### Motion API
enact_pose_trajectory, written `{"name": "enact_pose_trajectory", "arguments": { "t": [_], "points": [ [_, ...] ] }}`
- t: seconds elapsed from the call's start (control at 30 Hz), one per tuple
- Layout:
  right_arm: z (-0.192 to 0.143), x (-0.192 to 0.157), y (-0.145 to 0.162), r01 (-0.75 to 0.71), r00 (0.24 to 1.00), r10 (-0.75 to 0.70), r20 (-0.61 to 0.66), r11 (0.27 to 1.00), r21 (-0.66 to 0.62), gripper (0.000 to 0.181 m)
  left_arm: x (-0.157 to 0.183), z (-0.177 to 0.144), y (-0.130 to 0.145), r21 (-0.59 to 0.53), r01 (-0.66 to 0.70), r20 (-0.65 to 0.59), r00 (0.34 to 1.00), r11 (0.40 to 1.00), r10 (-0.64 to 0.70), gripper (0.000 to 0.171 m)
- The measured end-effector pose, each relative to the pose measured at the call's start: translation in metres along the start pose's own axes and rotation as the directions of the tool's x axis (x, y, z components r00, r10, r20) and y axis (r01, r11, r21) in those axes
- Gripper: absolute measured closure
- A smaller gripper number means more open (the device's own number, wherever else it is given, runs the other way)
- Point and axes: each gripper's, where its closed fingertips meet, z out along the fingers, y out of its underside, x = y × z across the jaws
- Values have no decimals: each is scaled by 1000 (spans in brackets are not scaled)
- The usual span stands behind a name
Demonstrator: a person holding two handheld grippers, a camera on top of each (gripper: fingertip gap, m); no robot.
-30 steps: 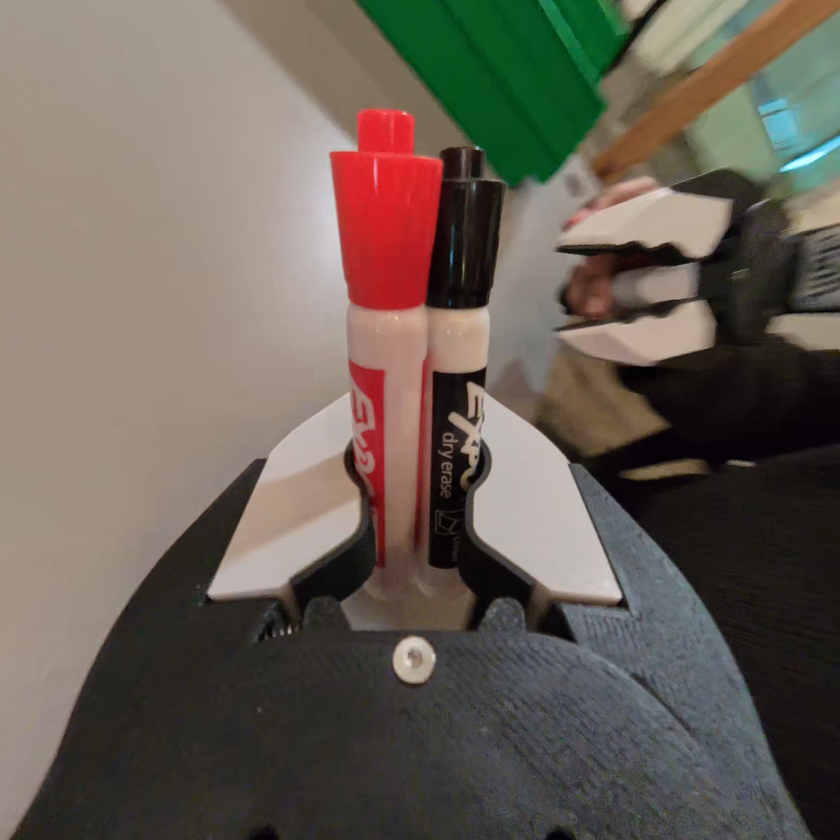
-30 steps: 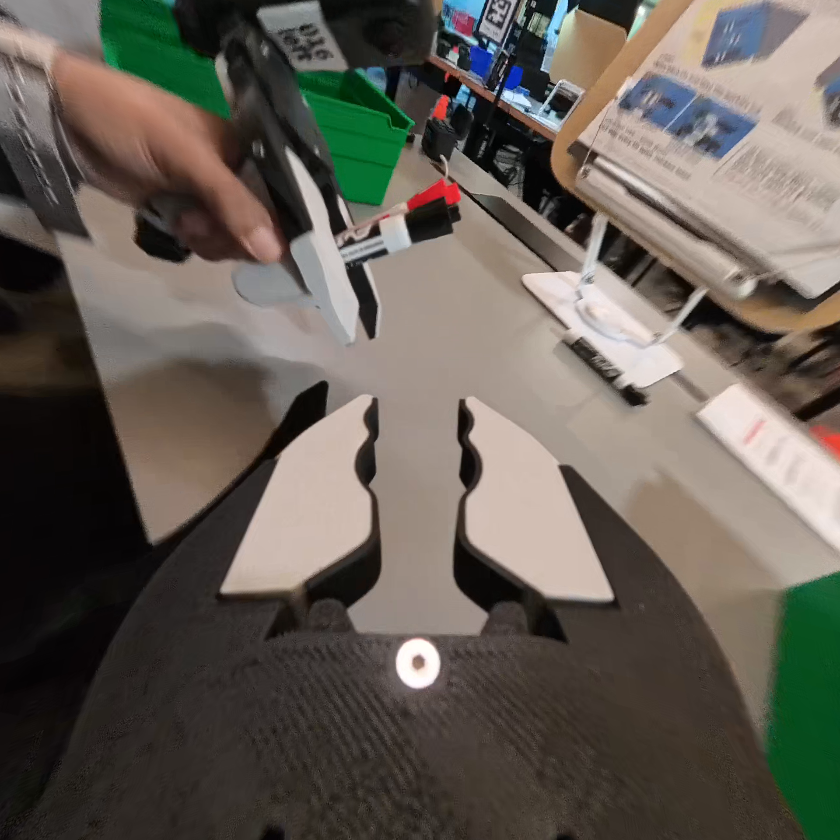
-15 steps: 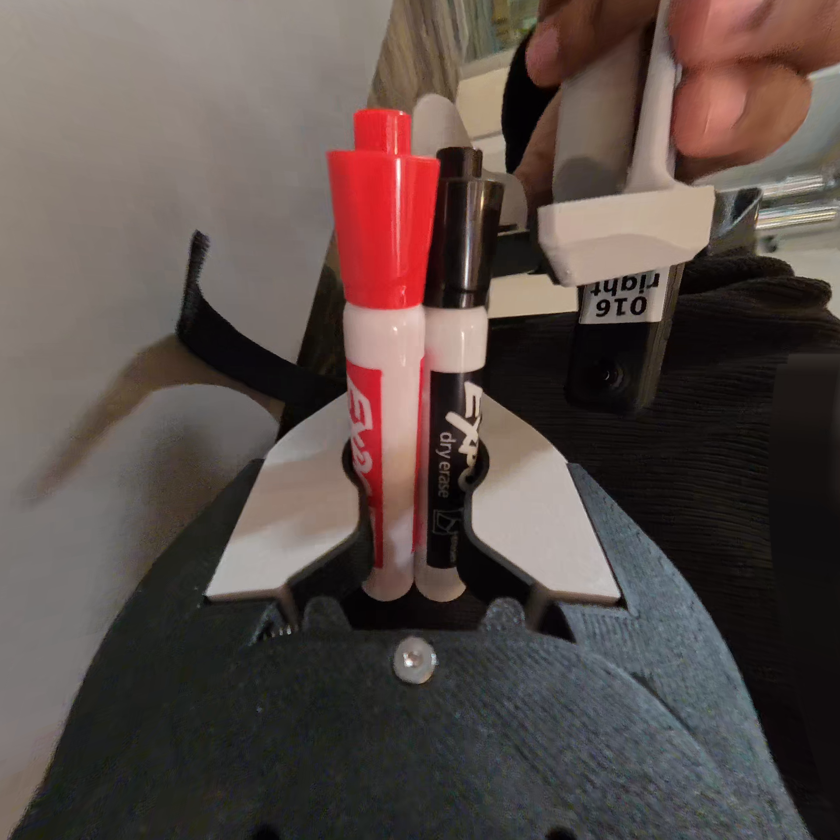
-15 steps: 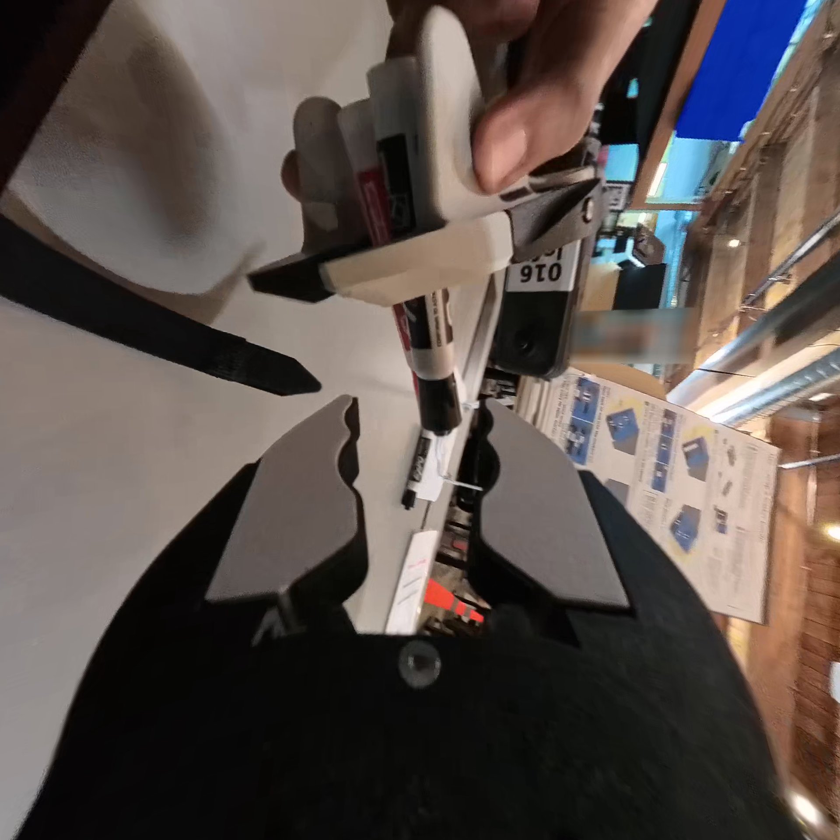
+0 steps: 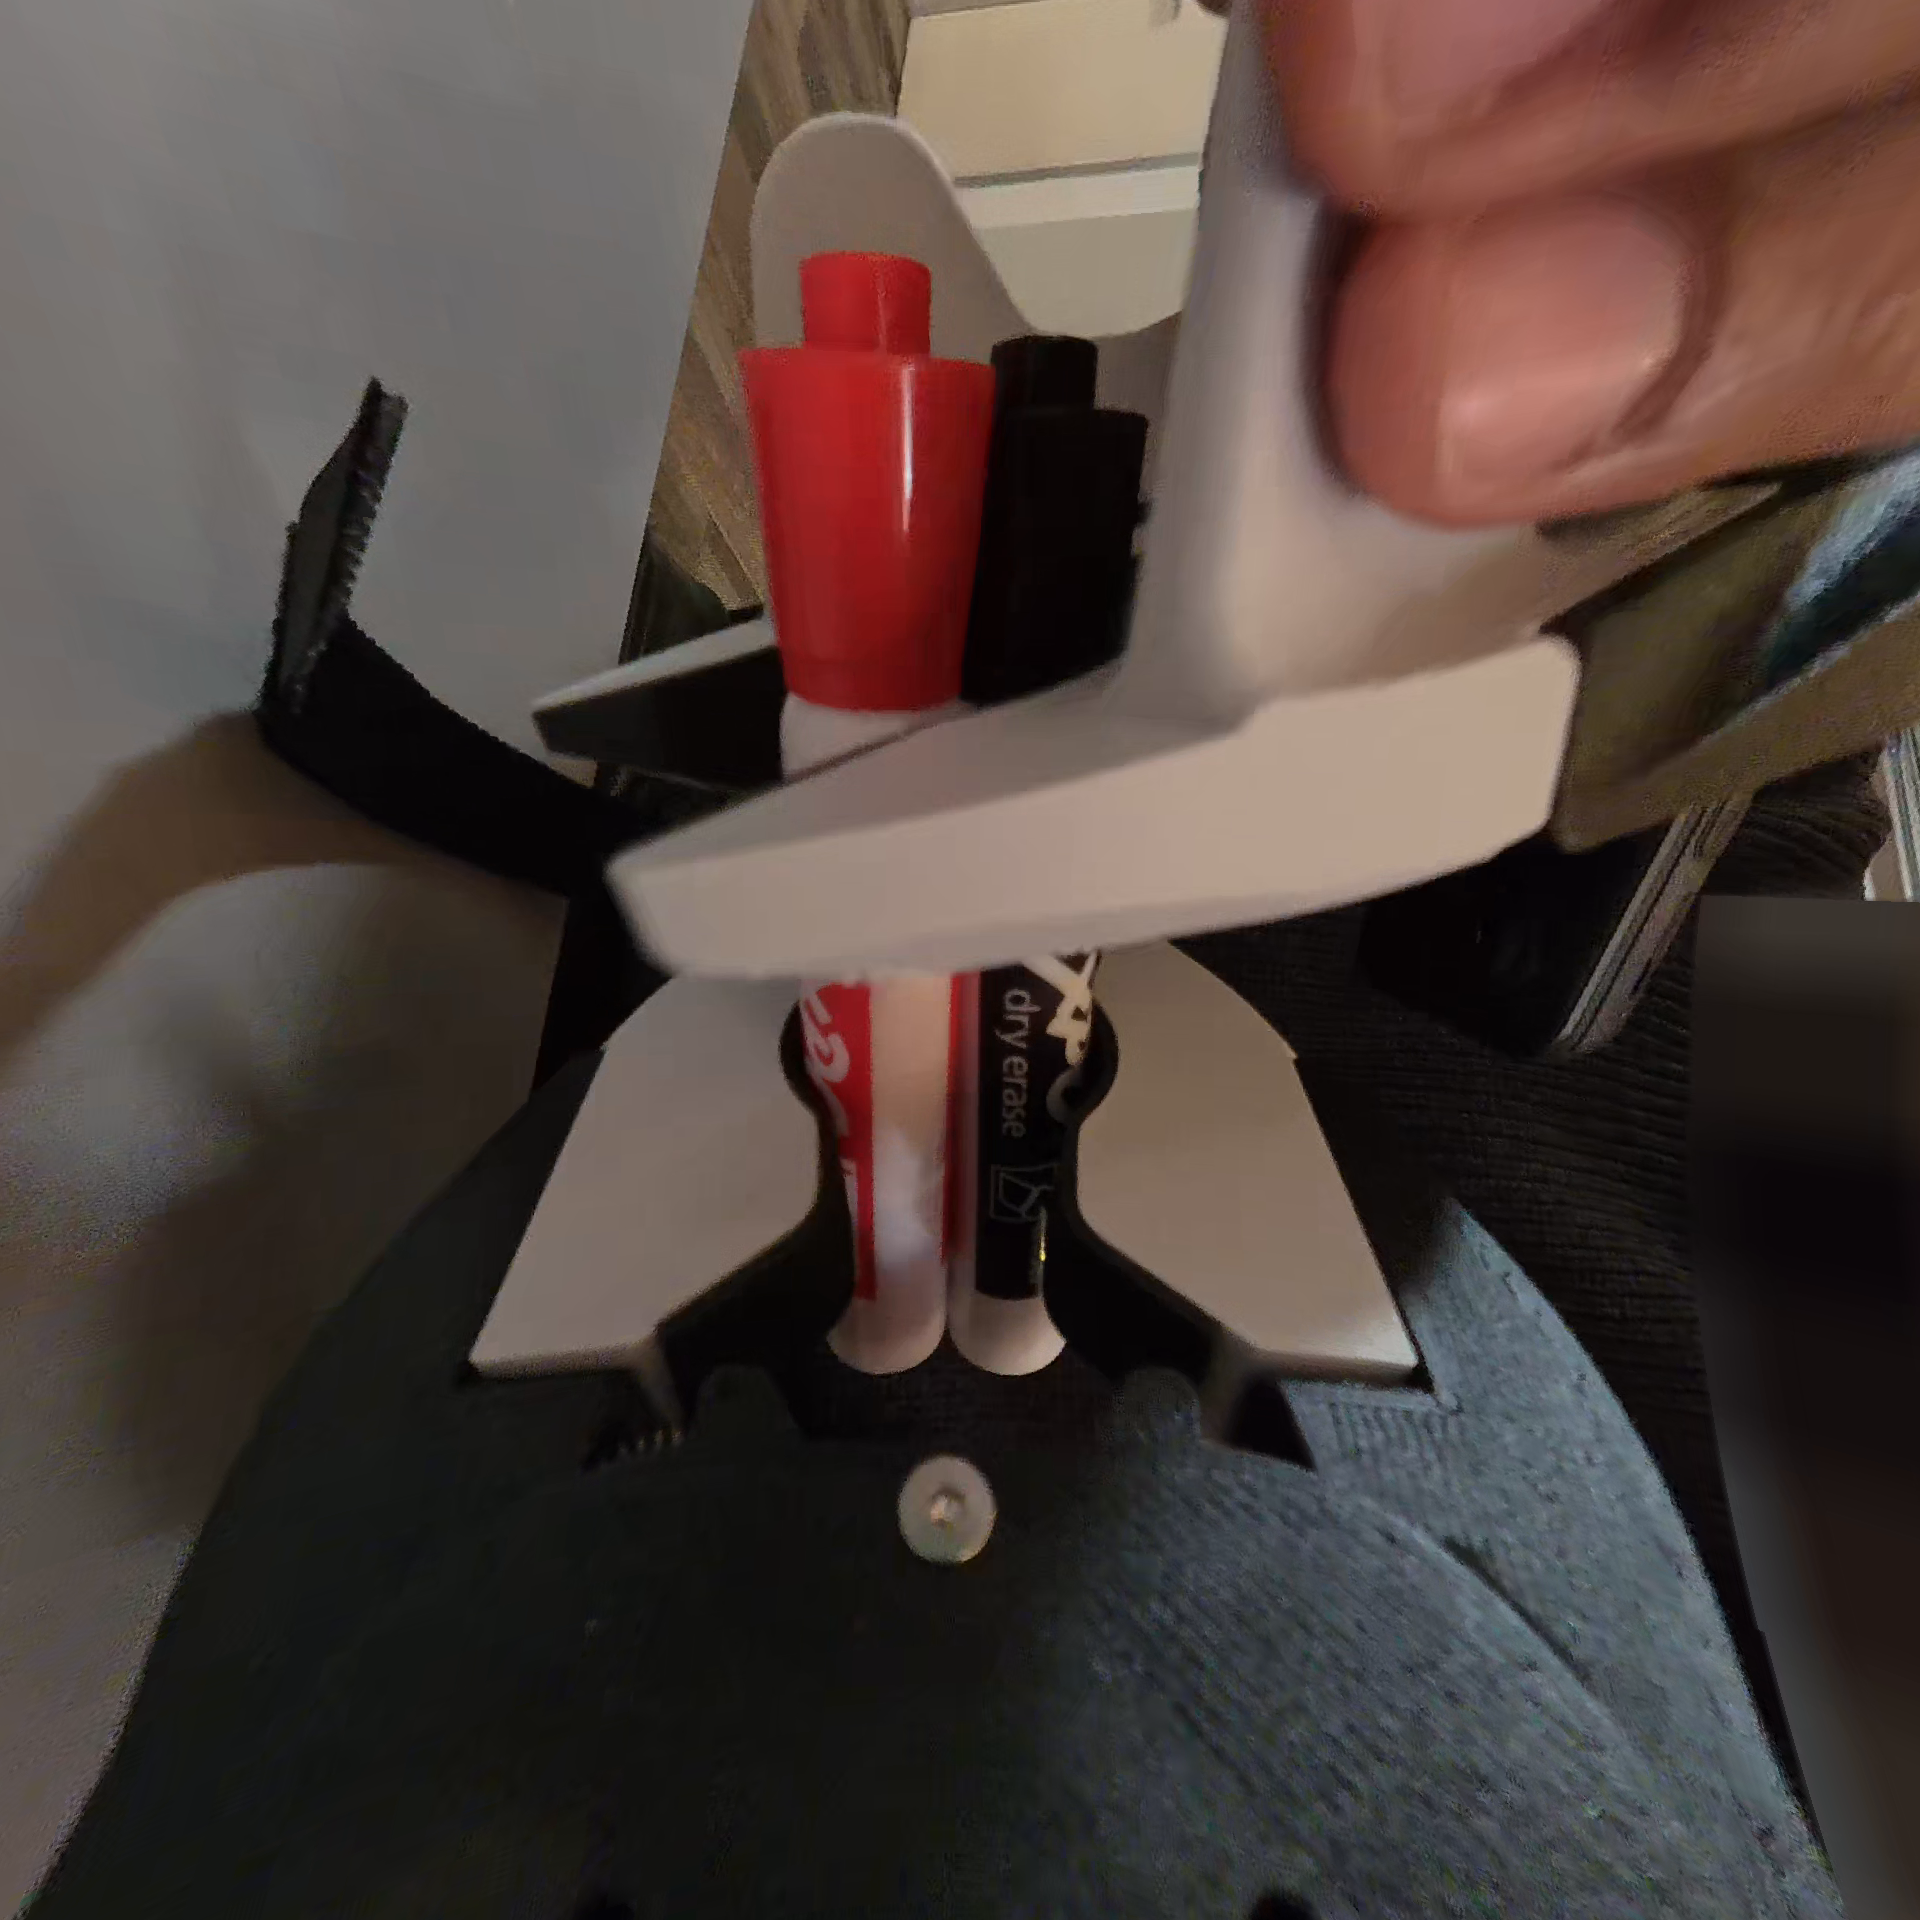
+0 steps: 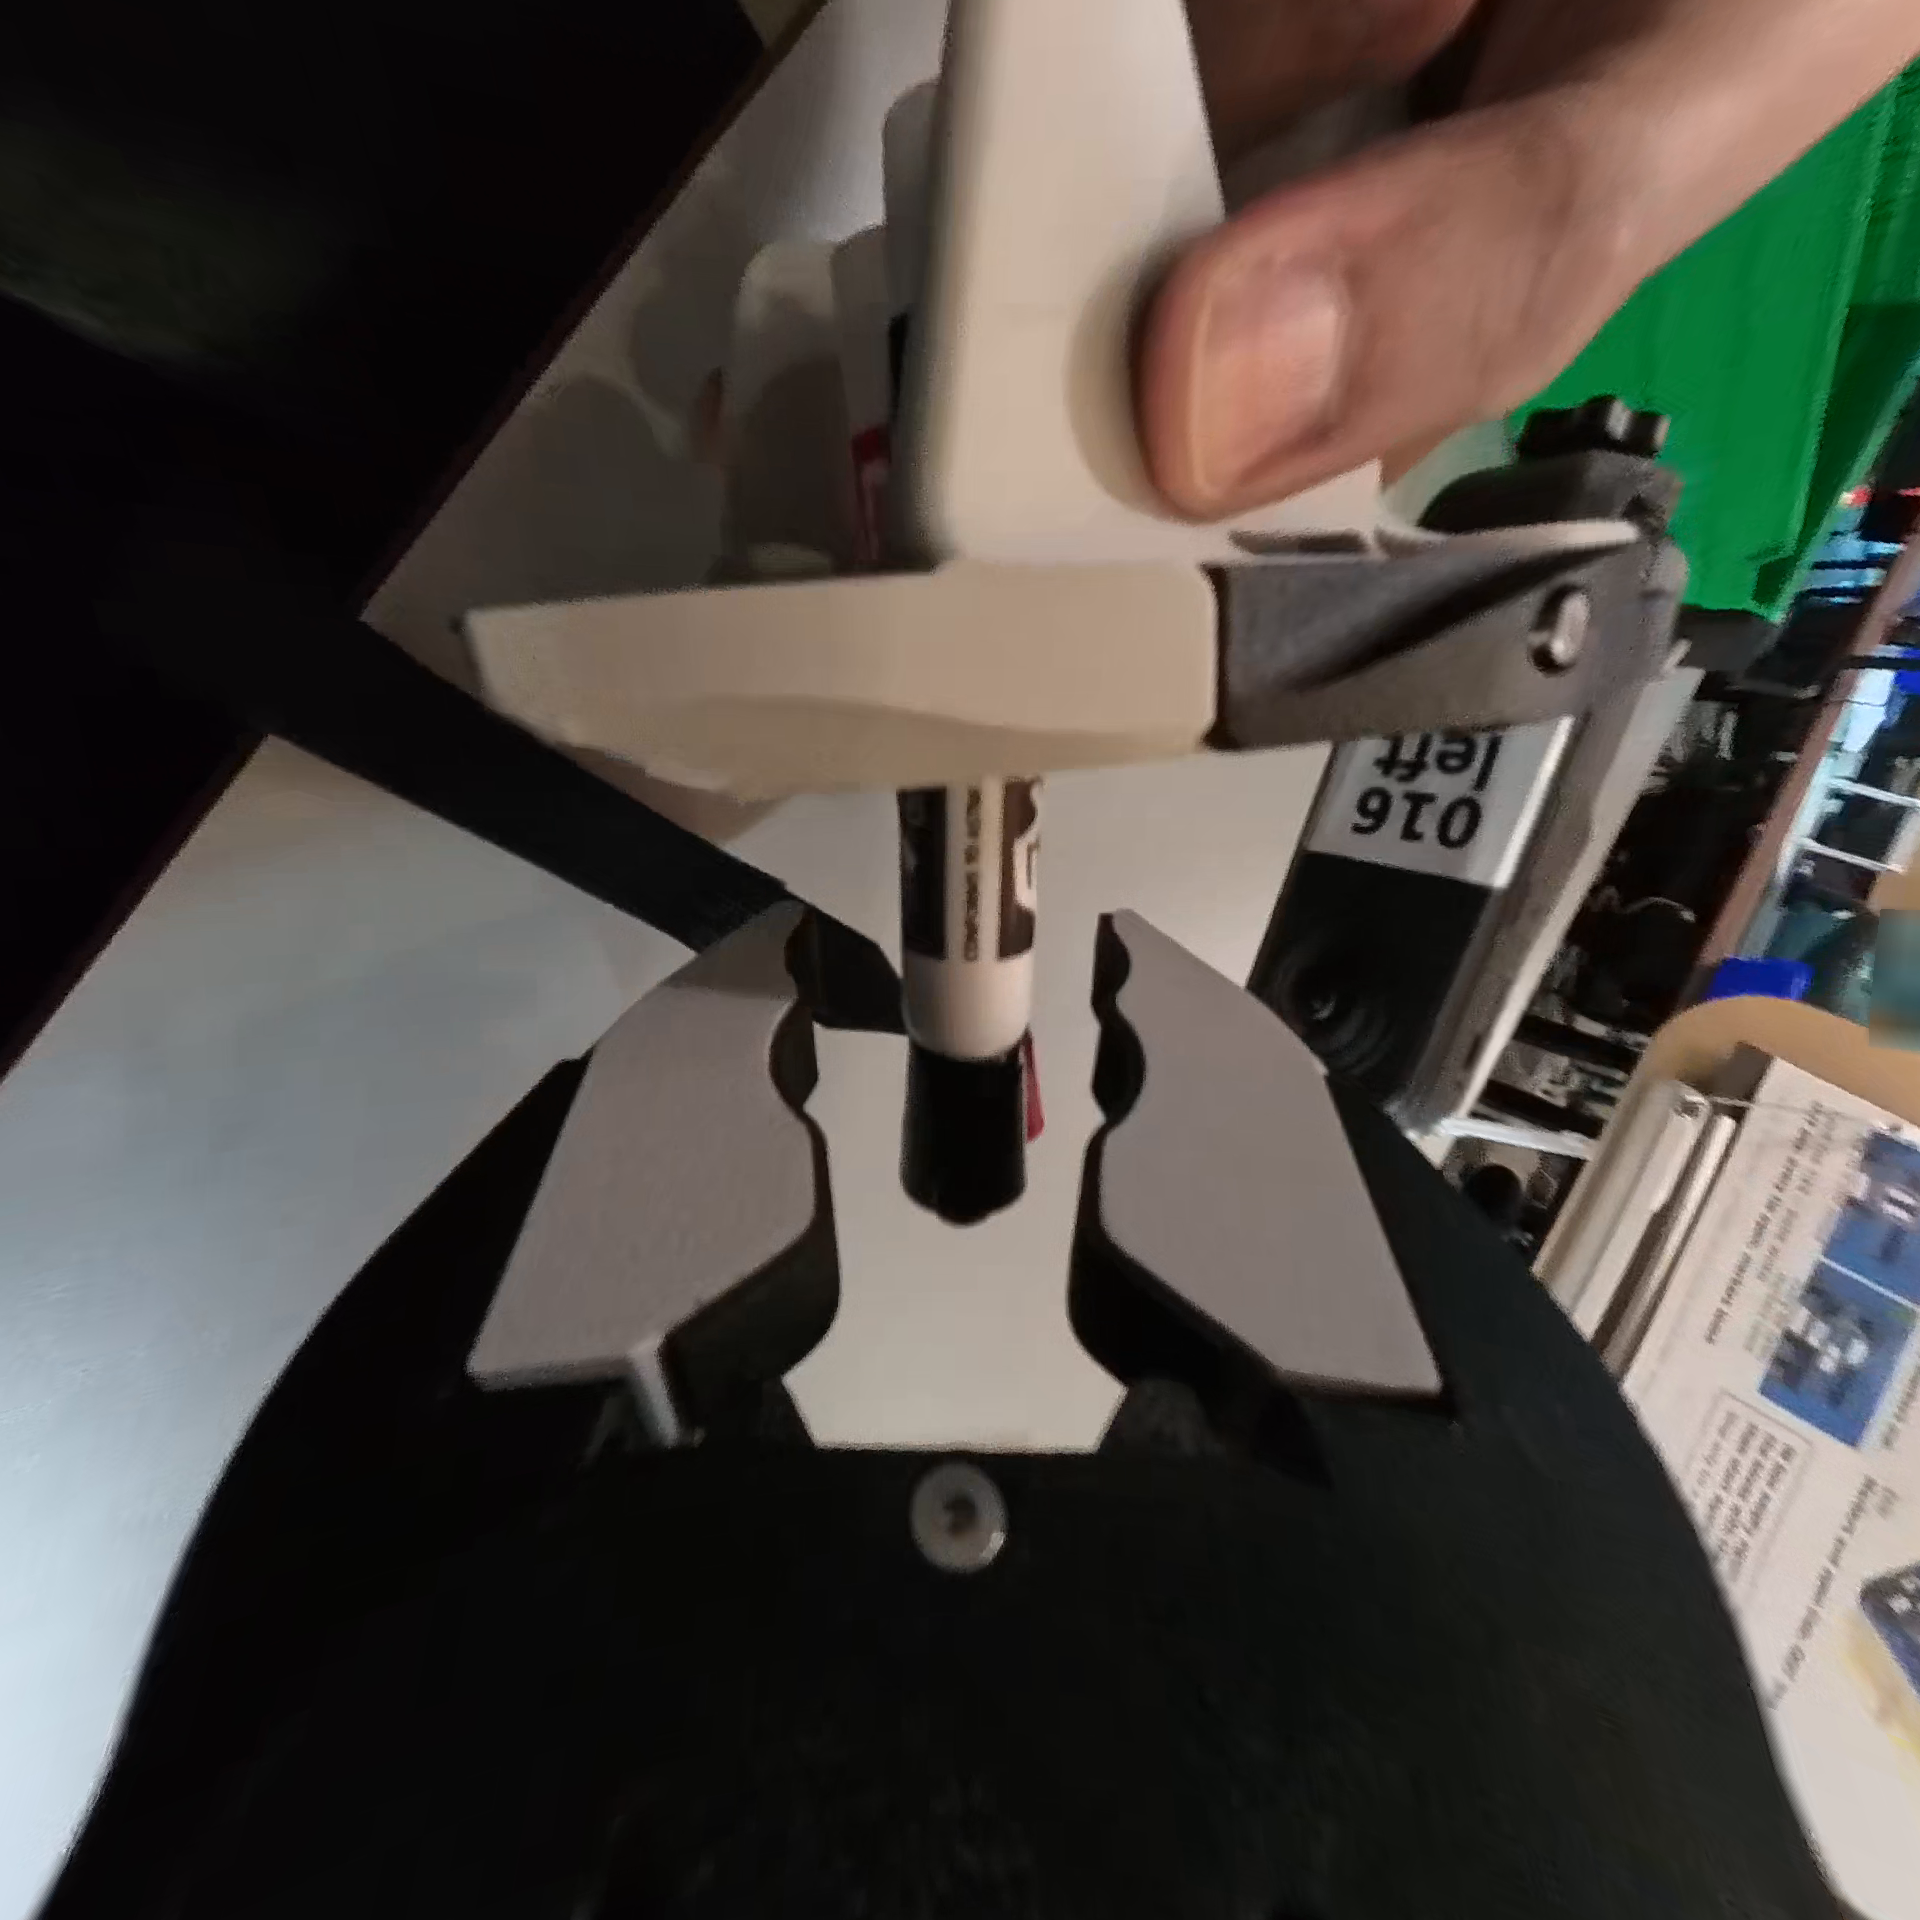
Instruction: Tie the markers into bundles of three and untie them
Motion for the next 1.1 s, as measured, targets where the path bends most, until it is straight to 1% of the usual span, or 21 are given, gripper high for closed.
{"name": "enact_pose_trajectory", "arguments": {
  "t": [0.1,0.2,0.33,0.57,0.7,0.9,1.1],
  "points": [
    [5,-5,-4,21,999,-21,50,1000,-8,133,3,1,0,8,-1,-24,1000,1000,1,130],
    [7,-7,-7,49,997,-48,60,999,-8,138,4,2,2,11,6,-39,999,1000,-5,130],
    [7,-8,-11,51,996,-51,66,999,2,147,4,3,3,11,14,-52,999,1000,-13,130],
    [5,-11,-15,22,994,-21,110,1000,-6,147,7,4,3,20,11,-67,998,1000,-10,130],
    [2,-11,-17,-9,992,8,125,1000,3,150,10,3,5,27,17,-82,997,999,-15,130],
    [0,-9,-20,-28,992,25,126,999,28,158,12,4,6,34,26,-112,994,999,-22,130],
    [1,-8,-20,13,995,-13,103,1000,1,163,12,3,7,41,38,-136,990,998,-32,130]
  ]
}}
